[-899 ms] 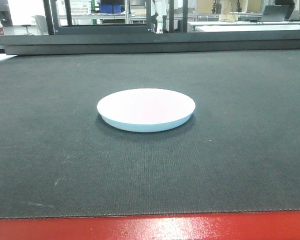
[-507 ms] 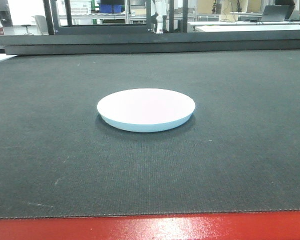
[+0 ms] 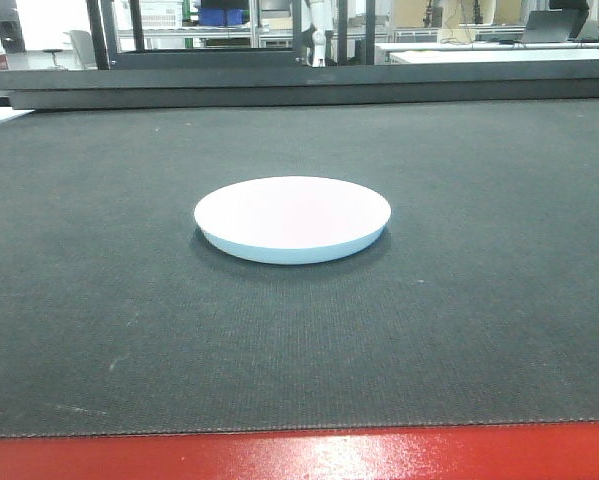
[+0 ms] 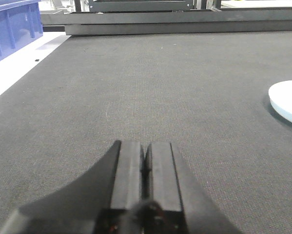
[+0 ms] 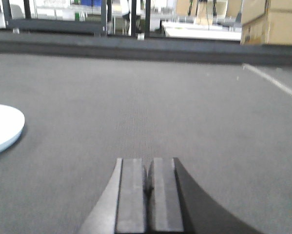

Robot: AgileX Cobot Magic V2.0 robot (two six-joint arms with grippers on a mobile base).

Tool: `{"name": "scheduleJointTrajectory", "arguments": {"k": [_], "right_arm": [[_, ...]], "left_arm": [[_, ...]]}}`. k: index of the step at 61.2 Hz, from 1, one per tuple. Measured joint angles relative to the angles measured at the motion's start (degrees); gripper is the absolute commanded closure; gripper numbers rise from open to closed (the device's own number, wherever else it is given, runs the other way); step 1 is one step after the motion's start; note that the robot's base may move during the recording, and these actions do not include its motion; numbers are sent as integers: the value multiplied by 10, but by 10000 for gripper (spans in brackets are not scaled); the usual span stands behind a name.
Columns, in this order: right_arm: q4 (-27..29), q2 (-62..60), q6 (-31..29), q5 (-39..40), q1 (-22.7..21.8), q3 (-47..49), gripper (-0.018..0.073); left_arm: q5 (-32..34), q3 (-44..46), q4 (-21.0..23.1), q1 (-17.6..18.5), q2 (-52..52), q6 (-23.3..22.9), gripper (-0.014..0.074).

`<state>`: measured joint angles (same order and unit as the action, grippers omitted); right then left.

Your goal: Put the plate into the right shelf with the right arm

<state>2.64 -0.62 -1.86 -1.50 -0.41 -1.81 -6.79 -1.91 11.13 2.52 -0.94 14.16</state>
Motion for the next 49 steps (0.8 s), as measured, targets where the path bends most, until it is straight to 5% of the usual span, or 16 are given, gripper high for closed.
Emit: {"name": "scheduleJointTrajectory", "arguments": {"k": [13, 31, 49], "right_arm": [[0, 17, 0, -89, 0, 112, 508], [-1, 217, 0, -177, 0, 283, 27], [-4, 479, 24, -258, 79, 470, 18]], "left_arm": [[0, 0, 0, 0, 0, 0, 643], [0, 0, 0, 0, 0, 0, 643], [0, 0, 0, 0, 0, 0, 643]]}}
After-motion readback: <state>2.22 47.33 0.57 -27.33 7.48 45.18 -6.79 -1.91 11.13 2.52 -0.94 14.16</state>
